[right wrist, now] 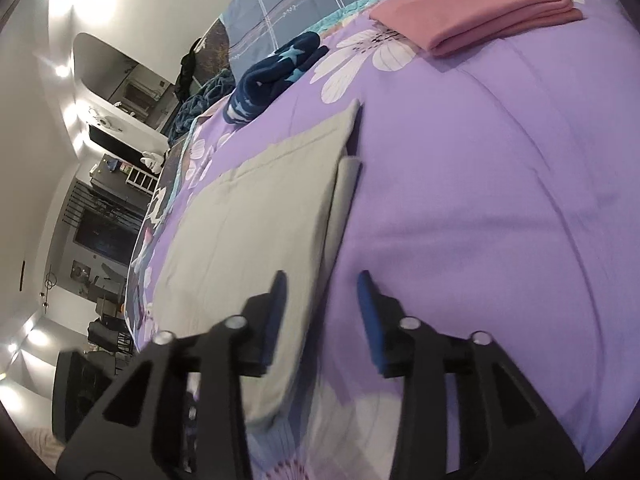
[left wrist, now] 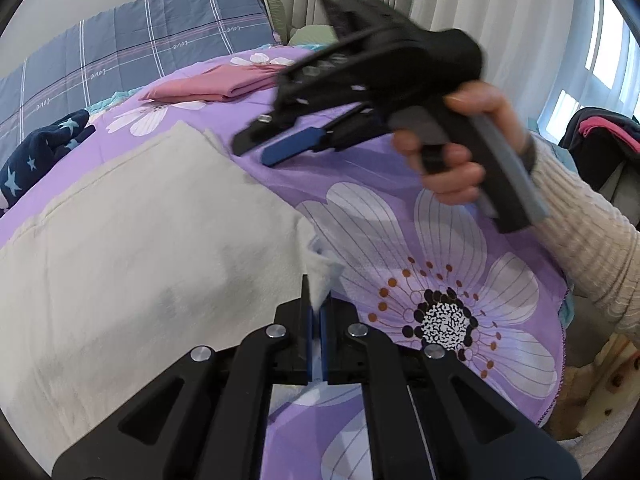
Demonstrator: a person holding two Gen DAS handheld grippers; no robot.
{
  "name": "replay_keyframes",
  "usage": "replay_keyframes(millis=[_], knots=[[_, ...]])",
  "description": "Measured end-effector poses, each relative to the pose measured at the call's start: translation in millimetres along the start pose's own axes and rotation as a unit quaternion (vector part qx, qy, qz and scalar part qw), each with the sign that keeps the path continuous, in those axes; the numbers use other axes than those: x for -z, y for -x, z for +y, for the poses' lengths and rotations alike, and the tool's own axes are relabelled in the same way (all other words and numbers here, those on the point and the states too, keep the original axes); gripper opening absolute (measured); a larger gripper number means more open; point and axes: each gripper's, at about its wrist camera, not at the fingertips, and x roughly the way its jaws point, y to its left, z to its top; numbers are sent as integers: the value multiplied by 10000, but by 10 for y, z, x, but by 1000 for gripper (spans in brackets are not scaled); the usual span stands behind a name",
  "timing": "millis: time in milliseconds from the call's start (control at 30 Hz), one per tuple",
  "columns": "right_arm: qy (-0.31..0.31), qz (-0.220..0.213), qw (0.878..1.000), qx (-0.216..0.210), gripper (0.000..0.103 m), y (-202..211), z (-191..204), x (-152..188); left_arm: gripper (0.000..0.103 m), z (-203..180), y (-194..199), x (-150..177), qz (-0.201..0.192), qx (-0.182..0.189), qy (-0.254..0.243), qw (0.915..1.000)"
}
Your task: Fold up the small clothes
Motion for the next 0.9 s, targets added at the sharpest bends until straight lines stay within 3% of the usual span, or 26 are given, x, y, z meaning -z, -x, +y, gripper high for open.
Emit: replay_keyframes(millis=[200,233,267,300,433,600,733,900], knots=[[-54,-40,10000,-5,53,-180,10,-256,2,40,-3,-14,14,111,17,9999],[-40,-60,10000,56,46,-211,22,-298,2,46,-10,-18,12,130,-7,9999],[1,-54,9999,129,13,-261,42,-344,2,32,-12,-21,5,140,-68,9999],[-3,-18,9997,240,6,-303,60,-382,2,29,-16,-25,-4,150,-115,9998],[343,-543,9978,135,5,-142,253,-402,1,-15,2,-44,-120,229,-353,9990],[364,-440,9930,1037,2,-293,68,-425,1,-10,-208,11,201,444,-309,9983],[-70,-453,9974,559,2,-202,-134,-358,2,-2,-196,40,190,530,-294,9980],[740,-344,9946,644,4,144,128,-10,2,-9,-55,89,68,622,-404,9972]])
